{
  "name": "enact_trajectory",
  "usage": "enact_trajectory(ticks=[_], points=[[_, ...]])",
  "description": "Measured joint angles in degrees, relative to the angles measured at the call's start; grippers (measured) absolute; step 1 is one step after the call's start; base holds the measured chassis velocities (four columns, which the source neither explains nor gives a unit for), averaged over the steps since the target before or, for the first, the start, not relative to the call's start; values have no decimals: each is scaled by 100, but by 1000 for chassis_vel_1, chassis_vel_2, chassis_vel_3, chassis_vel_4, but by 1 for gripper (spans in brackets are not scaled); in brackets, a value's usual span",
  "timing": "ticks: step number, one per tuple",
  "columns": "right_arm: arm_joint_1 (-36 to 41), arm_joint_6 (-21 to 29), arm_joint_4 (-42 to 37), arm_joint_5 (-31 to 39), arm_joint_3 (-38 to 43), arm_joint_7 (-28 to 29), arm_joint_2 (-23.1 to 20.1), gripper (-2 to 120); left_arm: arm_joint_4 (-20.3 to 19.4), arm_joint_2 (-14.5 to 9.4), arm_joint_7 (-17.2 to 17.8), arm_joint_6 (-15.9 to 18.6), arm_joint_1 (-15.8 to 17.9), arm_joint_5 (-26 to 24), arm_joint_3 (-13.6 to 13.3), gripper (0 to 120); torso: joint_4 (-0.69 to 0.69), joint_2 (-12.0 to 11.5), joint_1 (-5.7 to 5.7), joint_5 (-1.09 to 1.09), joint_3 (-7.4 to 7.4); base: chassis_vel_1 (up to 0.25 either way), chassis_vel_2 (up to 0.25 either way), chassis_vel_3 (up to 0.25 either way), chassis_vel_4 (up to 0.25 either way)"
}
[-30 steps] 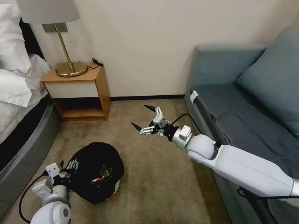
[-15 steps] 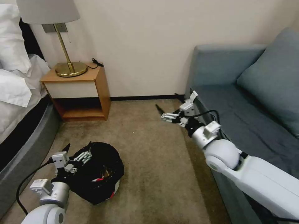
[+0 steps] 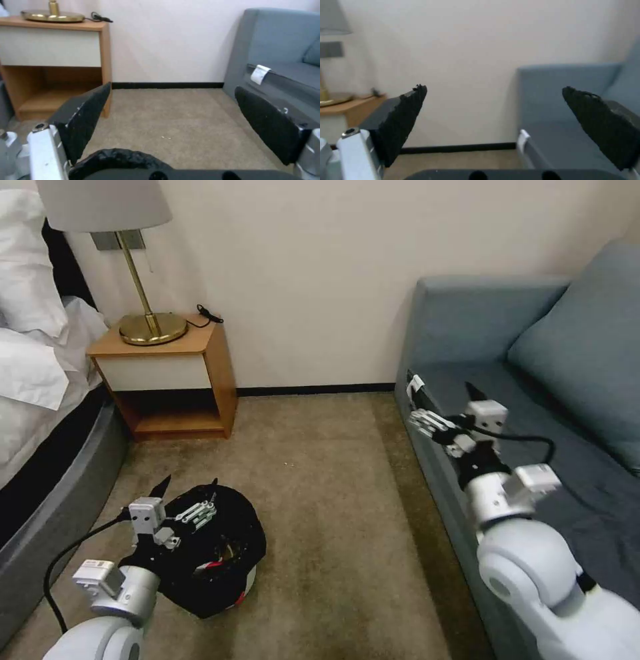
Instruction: Pick up the trash bin, then pick up the garbage on the floor and place it into the trash bin.
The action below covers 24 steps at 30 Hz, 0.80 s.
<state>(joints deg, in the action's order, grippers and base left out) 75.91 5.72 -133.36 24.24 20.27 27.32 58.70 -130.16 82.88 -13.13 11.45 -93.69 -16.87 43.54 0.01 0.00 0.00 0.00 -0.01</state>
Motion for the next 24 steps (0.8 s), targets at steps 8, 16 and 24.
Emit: enact_trajectory(ticks=[8, 16, 24], points=[[856, -582, -127, -1422, -26, -377, 1342, 100, -120, 27, 175, -110, -32, 388, -339, 100, 0, 0, 0, 1, 0, 0, 0, 0, 0], [1118, -877, -13, -1914, -246, -562, 1615, 100, -283, 17, 369, -184, -184, 611, -457, 100, -1, 0, 0, 0, 1, 0, 0, 0, 0], [1113, -864, 153, -2222, -294, -654, 1733, 100, -327, 44, 623, -295, -256, 845, -520, 100, -1, 0, 0, 0, 1, 0, 0, 0, 0]])
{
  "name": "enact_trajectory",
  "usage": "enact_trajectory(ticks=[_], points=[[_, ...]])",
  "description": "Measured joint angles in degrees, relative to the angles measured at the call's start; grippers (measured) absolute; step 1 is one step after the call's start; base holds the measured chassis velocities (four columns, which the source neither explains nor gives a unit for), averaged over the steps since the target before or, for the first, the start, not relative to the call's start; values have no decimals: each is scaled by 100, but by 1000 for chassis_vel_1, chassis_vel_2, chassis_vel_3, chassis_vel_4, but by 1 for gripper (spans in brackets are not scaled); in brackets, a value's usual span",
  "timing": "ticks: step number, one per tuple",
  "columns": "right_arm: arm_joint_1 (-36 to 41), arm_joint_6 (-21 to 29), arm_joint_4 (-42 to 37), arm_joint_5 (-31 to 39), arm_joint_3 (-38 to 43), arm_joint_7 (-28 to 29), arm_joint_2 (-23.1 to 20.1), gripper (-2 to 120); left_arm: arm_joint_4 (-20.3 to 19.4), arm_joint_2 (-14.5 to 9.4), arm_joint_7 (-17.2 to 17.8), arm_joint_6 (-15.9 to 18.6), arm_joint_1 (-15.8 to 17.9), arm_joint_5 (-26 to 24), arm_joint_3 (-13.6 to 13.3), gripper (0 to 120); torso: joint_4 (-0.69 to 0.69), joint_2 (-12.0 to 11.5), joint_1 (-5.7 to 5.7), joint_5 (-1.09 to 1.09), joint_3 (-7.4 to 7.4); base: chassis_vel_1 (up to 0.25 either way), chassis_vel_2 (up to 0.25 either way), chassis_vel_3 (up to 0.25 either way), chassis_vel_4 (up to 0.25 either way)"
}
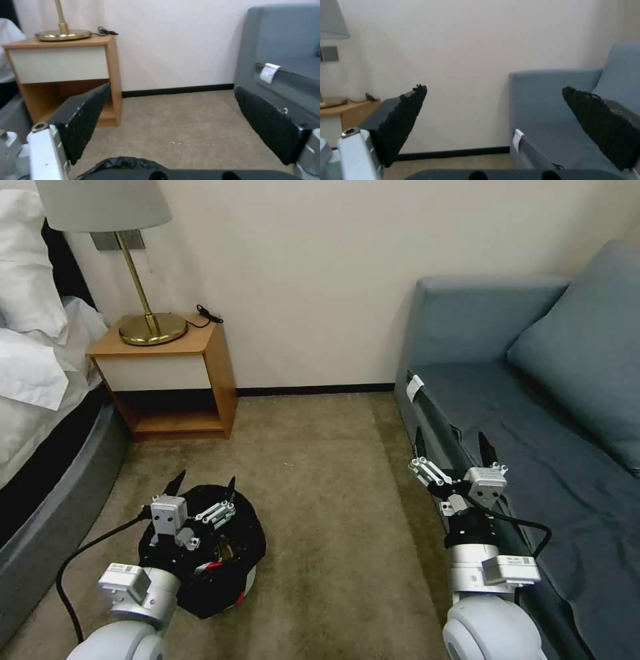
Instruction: Pick up the trash bin, then pick up the garbage on the floor and place it into the trash bin.
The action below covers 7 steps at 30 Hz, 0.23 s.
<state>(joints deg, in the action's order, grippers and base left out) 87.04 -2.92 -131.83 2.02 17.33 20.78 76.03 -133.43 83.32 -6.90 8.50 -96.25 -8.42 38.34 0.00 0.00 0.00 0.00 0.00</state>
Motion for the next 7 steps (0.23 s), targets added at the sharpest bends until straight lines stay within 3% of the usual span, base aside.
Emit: enact_trajectory(ticks=[7], points=[[-19, 24, 199, -135, -124, -48, 67, 100, 117, 77, 186, -182, -4, 305, -46, 100, 0, 0, 0, -1, 0, 0, 0, 0, 0]])
